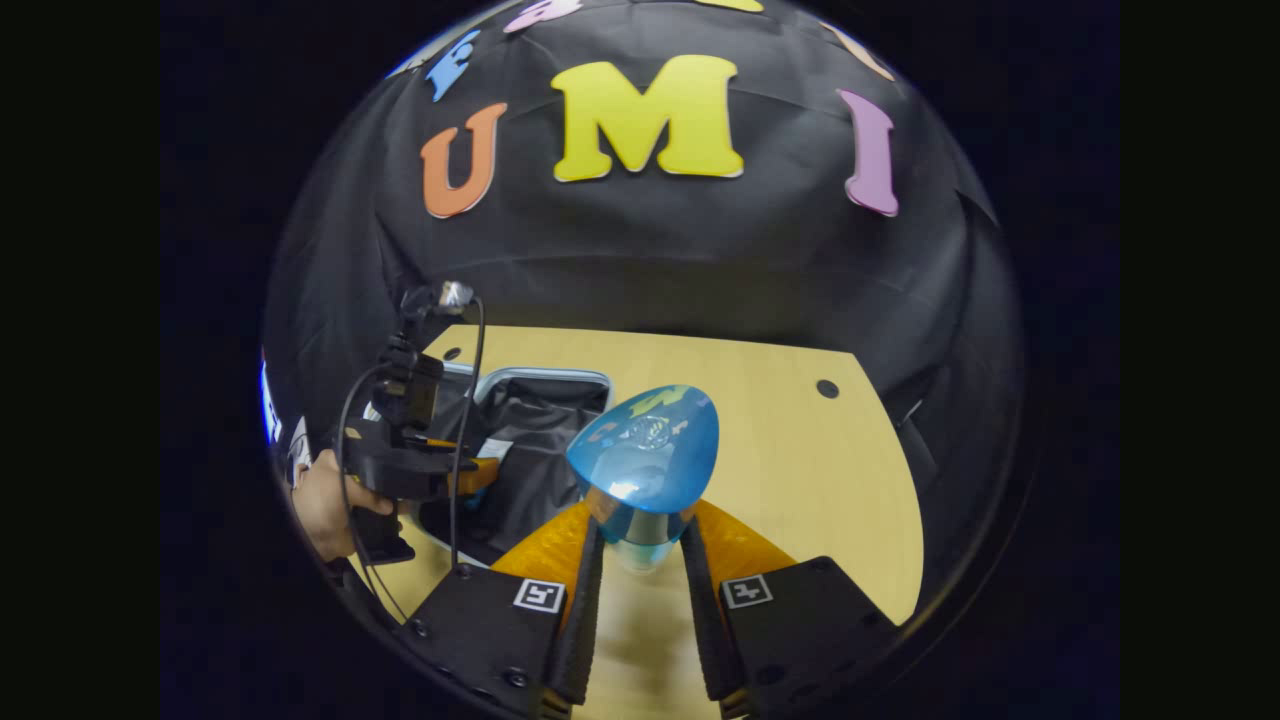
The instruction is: First open the suitcase, pack the skin care products into it, and then close the suitcase.
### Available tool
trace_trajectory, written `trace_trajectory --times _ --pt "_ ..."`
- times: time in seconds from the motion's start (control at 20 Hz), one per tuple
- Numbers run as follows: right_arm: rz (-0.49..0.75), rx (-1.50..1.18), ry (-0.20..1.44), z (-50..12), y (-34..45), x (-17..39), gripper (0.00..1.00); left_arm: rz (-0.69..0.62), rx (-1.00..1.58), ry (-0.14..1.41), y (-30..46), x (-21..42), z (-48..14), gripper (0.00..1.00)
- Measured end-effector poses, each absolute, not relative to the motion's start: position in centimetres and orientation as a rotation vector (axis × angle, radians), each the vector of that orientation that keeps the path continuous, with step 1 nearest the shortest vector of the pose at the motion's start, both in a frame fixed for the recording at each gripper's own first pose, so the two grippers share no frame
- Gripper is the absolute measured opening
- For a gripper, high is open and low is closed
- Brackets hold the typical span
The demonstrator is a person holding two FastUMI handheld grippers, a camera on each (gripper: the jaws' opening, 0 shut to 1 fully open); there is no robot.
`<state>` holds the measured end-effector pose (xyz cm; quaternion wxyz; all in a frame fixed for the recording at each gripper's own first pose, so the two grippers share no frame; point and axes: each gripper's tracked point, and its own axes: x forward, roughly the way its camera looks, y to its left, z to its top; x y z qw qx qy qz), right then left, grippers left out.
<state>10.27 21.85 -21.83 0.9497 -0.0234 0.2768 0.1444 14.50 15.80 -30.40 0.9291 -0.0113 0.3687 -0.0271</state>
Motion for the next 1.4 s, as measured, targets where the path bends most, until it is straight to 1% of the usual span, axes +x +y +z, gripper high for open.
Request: trace_trajectory --times 0.1,0.15,0.2,0.25,0.45,0.5,0.55,0.65,0.85,0.9,1.05,1.2,1.4 --pt "0.343 -0.056 0.582 -22.3 25.2 10.8 0.4 -0.083 -0.033 0.665 16.1 13.0 -27.2 0.7" --pt "0.364 -0.067 0.595 -22.8 26.8 11.1 0.4 -0.088 -0.037 0.626 16.6 12.1 -25.9 0.8" --pt "0.378 -0.075 0.615 -23.6 28.2 11.2 0.4 -0.093 -0.04 0.591 17.2 11.0 -24.8 0.94" --pt "0.394 -0.077 0.637 -24.6 29.6 11.3 0.4 -0.08 -0.041 0.563 18.3 10.0 -23.8 0.99" --pt "0.41 -0.094 0.745 -29.4 33.8 11.9 0.4 -0.048 -0.052 0.485 23.0 6.1 -21.9 0.99" --pt "0.398 -0.105 0.766 -30.6 34.4 12.1 0.38 -0.041 -0.043 0.456 24.3 5.2 -21.5 0.99" --pt "0.387 -0.108 0.79 -31.6 34.8 12.1 0.4 -0.017 -0.027 0.428 26.0 4.5 -21.2 0.99" --pt "0.368 -0.1 0.846 -33.4 35.6 12.2 0.4 0.027 -0.016 0.403 29.0 3.3 -21.5 0.99" --pt "0.31 -0.07 0.922 -35.5 35.8 12.9 0.4 0.132 -0.08 0.427 35.4 1.3 -23.6 0.99" --pt "0.295 -0.047 0.898 -35.4 36.4 14.1 0.4 0.15 -0.108 0.435 36.6 0.6 -24.0 0.99" --pt "0.261 -0.06 0.938 -36.9 37.1 16.0 0.4 0.237 -0.17 0.455 41.0 -0.6 -25.1 0.99" --pt "0.211 -0.051 0.992 -39.1 37.0 16.6 0.4 0.301 -0.234 0.455 44.3 -1.5 -25.7 0.99" --pt "0.181 -0.08 0.97 -38.9 36.8 16.8 0.41 0.349 -0.311 0.46 47.3 -2.0 -27.1 0.98"
